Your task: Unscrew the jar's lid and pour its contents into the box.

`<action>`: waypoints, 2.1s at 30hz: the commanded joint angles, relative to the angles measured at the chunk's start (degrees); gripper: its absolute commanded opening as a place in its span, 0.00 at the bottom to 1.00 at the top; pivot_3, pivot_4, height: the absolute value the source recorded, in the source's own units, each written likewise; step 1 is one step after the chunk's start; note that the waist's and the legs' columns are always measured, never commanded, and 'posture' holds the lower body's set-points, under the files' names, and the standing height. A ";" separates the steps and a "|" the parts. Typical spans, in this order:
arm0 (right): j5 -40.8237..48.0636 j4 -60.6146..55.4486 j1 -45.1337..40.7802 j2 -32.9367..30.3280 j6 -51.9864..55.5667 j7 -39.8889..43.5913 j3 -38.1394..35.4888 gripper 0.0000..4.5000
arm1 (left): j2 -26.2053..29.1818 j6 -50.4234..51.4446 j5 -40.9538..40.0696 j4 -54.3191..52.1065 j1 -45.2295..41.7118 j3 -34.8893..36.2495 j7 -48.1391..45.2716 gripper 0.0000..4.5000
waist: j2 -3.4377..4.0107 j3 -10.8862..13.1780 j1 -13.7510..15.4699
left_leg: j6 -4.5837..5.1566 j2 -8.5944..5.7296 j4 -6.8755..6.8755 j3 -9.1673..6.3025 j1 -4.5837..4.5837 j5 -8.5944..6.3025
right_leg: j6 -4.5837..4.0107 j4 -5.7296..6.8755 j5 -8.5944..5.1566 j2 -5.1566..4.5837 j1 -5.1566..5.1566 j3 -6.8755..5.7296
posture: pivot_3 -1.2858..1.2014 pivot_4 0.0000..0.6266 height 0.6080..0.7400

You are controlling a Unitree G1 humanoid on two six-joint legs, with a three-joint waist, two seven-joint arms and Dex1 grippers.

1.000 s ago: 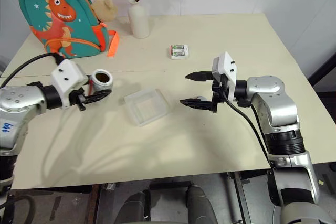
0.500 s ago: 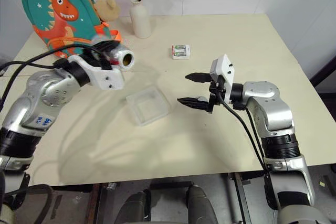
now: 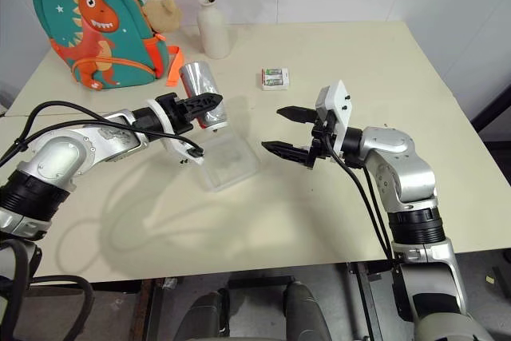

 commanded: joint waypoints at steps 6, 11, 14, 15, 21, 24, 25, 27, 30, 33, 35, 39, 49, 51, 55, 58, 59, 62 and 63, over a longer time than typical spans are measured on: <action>2.89 -2.83 1.07 0.88 0.35 -1.95 -2.55 0.99 | -0.18 1.26 2.53 -2.94 -0.78 1.88 2.81 0.44 | 0.00 0.00 0.30 | 0.01 0.00 -0.01 0.00 -0.03 -0.01 | 0.01 -0.02 0.01 -0.01 -0.01 0.00 | 0.52 0.24 1.00; 2.68 -2.04 0.68 1.38 -0.18 -1.97 -2.31 0.99 | -0.21 0.14 -2.32 -4.67 0.01 4.36 1.38 0.44 | 0.00 0.00 0.29 | 0.01 0.00 0.02 0.00 0.00 0.00 | 0.01 0.06 0.01 0.00 -0.01 0.00 | 0.52 0.24 1.00; 2.78 -2.19 0.75 1.21 0.18 -1.52 -2.22 0.99 | 0.34 -2.11 -10.37 -4.24 1.22 6.87 -2.39 0.44 | 0.00 0.00 0.25 | 0.02 0.00 0.04 0.00 0.00 0.01 | 0.01 0.10 0.01 0.00 -0.01 0.01 | 0.52 0.24 1.00; 2.85 -2.23 0.75 1.10 0.40 -1.31 -2.15 0.99 | 0.59 -2.89 -12.85 -4.07 1.76 7.75 -3.52 0.44 | 0.00 0.00 0.20 | 0.02 0.00 0.04 0.00 0.01 0.01 | 0.01 0.11 0.01 0.00 -0.01 0.01 | 0.52 0.24 1.00; 2.90 -2.61 0.79 0.00 1.50 0.54 -1.56 0.99 | -4.54 10.30 -44.10 -2.81 9.42 21.16 -23.03 0.44 | 0.01 -0.01 -0.03 | 0.03 0.01 0.08 0.00 0.03 0.02 | 0.01 0.25 0.00 0.00 -0.02 0.02 | 0.52 0.24 1.00; 2.69 -2.57 0.62 -0.27 1.40 1.33 -1.38 0.99 | -11.46 28.47 -59.78 -5.37 11.53 30.31 -31.40 0.44 | 0.01 -0.01 -0.02 | 0.05 0.01 0.23 -0.03 0.02 0.03 | -0.01 0.40 0.00 0.00 -0.01 -0.03 | 0.52 0.24 1.00; 2.48 -2.46 0.44 -0.33 1.16 1.68 -1.25 0.99 | -13.36 34.18 -63.34 -5.55 11.71 33.24 -32.42 0.44 | 0.00 0.00 -0.05 | 0.06 0.00 0.31 -0.03 0.03 0.04 | -0.01 0.47 -0.01 0.00 0.00 -0.02 | 0.52 0.24 1.00; 1.27 -1.57 -0.18 -0.66 0.01 2.74 -0.49 0.99 | -17.63 46.27 -71.22 -5.02 11.68 40.08 -32.53 0.44 | 0.00 0.00 -0.26 | 0.06 0.00 0.49 -0.09 0.02 0.04 | 0.00 0.58 0.00 0.02 0.01 -0.04 | 0.52 0.24 1.00; -0.29 0.05 -1.09 -1.24 -1.54 4.63 0.68 0.99 | -23.04 60.15 -80.39 -2.82 11.40 49.45 -29.35 0.44 | 0.00 0.00 -0.52 | 0.06 0.00 0.70 -0.12 0.07 0.03 | 0.00 0.75 0.00 0.02 0.06 -0.03 | 0.52 0.24 1.00; -0.56 1.18 -2.12 -1.16 -1.95 5.36 0.82 0.99 | -25.95 61.25 -86.31 1.56 11.15 56.37 -26.33 0.44 | -0.01 0.00 -0.45 | 0.06 0.00 0.84 -0.25 0.05 0.04 | 0.00 0.89 0.00 0.05 0.07 -0.07 | 0.52 0.24 1.00; -1.02 1.74 -2.59 -1.21 -2.39 5.91 1.02 0.99 | -26.31 57.32 -87.89 5.30 12.25 59.29 -24.62 0.44 | -0.03 -0.01 -0.42 | 0.05 0.00 0.91 -0.26 0.06 0.04 | 0.02 0.89 0.03 0.05 0.11 -0.07 | 0.52 0.24 1.00; -1.61 2.34 -3.06 -1.07 -2.91 6.47 1.11 0.99 | -24.76 46.55 -87.53 11.44 15.45 60.09 -24.05 0.44 | -0.03 -0.02 -0.40 | 0.02 0.00 0.86 -0.25 0.07 0.05 | 0.02 0.83 0.06 0.05 0.11 -0.06 | 0.52 0.24 1.00; -2.38 2.28 -2.79 -0.31 -3.43 6.46 1.37 0.99 | -22.86 30.70 -91.14 21.80 20.47 61.19 -26.94 0.44 | -0.06 -0.03 -0.07 | -0.03 0.00 0.82 -0.22 0.03 0.03 | 0.01 0.70 0.07 0.04 0.12 -0.07 | 0.52 0.24 1.00; -2.54 2.39 -2.86 -0.14 -3.59 6.62 1.39 0.99 | -22.45 30.45 -91.67 22.83 21.04 61.11 -26.72 0.44 | -0.07 -0.04 -0.08 | -0.03 0.00 0.81 -0.22 0.04 0.03 | 0.01 0.70 0.07 0.04 0.12 -0.07 | 0.52 0.24 1.00; -2.78 2.79 -2.93 0.00 -4.20 7.18 1.58 1.00 | -21.17 31.49 -91.91 22.22 22.58 60.61 -26.51 0.73 | -0.07 -0.04 -0.30 | -0.03 0.00 0.78 -0.20 0.05 0.03 | 0.01 0.68 0.07 0.04 0.11 -0.07 | 0.52 0.24 1.00; -2.98 2.73 -2.56 0.03 -4.70 7.61 1.74 1.00 | -20.39 32.37 -91.90 19.26 25.01 60.29 -26.54 0.93 | -0.07 -0.04 -0.39 | -0.03 0.00 0.74 -0.20 0.06 0.03 | 0.01 0.66 0.07 0.04 0.11 -0.07 | 0.52 0.24 1.00; -2.95 2.64 -2.43 0.02 -4.75 7.71 1.72 1.00 | -20.33 32.89 -92.20 17.82 26.03 60.30 -26.61 1.00 | -0.07 -0.04 -0.39 | -0.03 0.01 0.71 -0.20 0.06 0.03 | 0.01 0.62 0.07 0.04 0.10 -0.06 | 0.52 0.24 1.00; -2.91 2.63 -2.08 -0.29 -5.17 8.22 1.68 1.00 | -19.12 35.70 -91.66 9.63 31.92 59.39 -27.02 1.00 | -0.08 -0.04 -0.36 | -0.04 0.01 0.60 -0.19 0.05 0.03 | 0.00 0.51 0.07 0.04 0.10 -0.06 | 0.52 0.24 1.00; -2.95 2.69 -1.91 -0.53 -5.41 8.37 1.57 1.00 | -19.04 37.31 -92.17 5.69 34.40 59.94 -26.56 1.00 | -0.10 -0.05 -0.37 | -0.04 0.01 0.57 -0.18 0.05 0.02 | 0.00 0.48 0.07 0.02 0.10 -0.06 | 0.52 0.24 1.00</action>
